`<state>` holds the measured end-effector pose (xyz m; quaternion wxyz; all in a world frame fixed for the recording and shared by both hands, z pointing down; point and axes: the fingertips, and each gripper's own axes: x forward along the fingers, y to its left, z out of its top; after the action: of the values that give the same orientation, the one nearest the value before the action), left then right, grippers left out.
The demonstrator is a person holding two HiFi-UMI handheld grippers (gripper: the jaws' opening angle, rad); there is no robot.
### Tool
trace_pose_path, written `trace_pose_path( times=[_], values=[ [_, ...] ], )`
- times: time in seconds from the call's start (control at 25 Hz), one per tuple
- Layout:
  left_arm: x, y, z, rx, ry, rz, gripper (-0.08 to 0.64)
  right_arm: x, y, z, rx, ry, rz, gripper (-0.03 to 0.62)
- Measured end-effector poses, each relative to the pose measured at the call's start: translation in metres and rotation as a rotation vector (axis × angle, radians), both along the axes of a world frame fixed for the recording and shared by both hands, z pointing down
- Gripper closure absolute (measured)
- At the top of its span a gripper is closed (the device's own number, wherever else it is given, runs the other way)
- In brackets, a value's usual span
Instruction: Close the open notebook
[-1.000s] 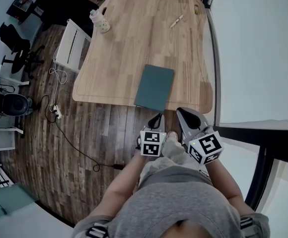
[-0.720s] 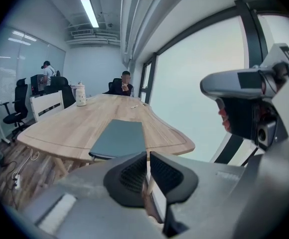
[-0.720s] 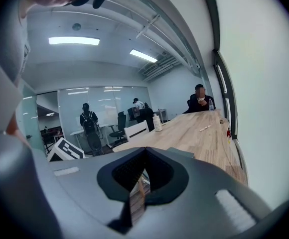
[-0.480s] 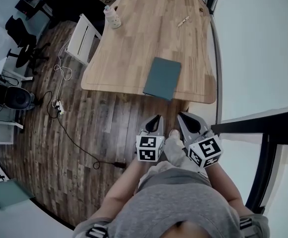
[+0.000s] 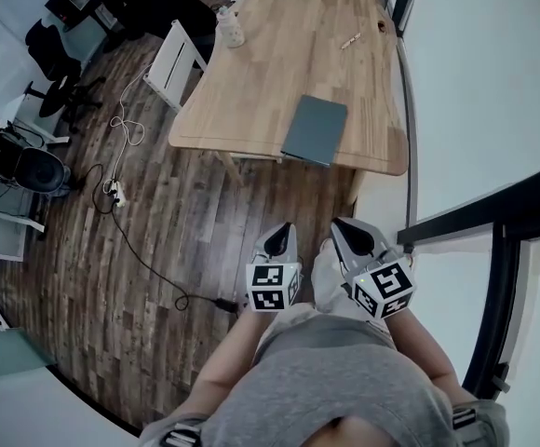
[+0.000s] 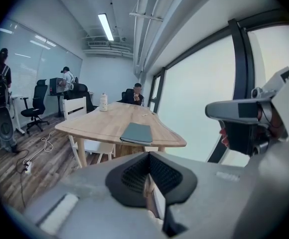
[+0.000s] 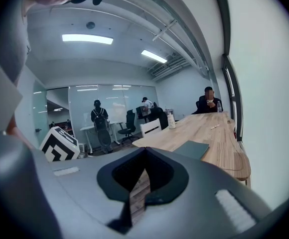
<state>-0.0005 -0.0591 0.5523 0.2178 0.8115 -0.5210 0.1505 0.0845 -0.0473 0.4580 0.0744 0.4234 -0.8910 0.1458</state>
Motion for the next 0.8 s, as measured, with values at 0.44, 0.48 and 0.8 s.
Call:
trace_pose_path(
  times=[0.44, 0.48, 0.8],
  values=[
    [-0.023, 0.068, -0.029, 0.033, 0.075, -0.050, 0.557, -0.023, 0.067, -0.007, 0.026, 0.007, -0.068, 0.592],
    [-0.024, 0.072, -0.030, 0.036, 0.078, -0.054, 0.557, -0.024, 0.072, -0.007, 0.028, 0.009, -0.073, 0.592],
    [-0.028, 0.089, -0.039, 0.057, 0.086, -0.060, 0.557, -0.032, 0.089, -0.009, 0.035, 0.000, -0.087, 0.592]
  ],
)
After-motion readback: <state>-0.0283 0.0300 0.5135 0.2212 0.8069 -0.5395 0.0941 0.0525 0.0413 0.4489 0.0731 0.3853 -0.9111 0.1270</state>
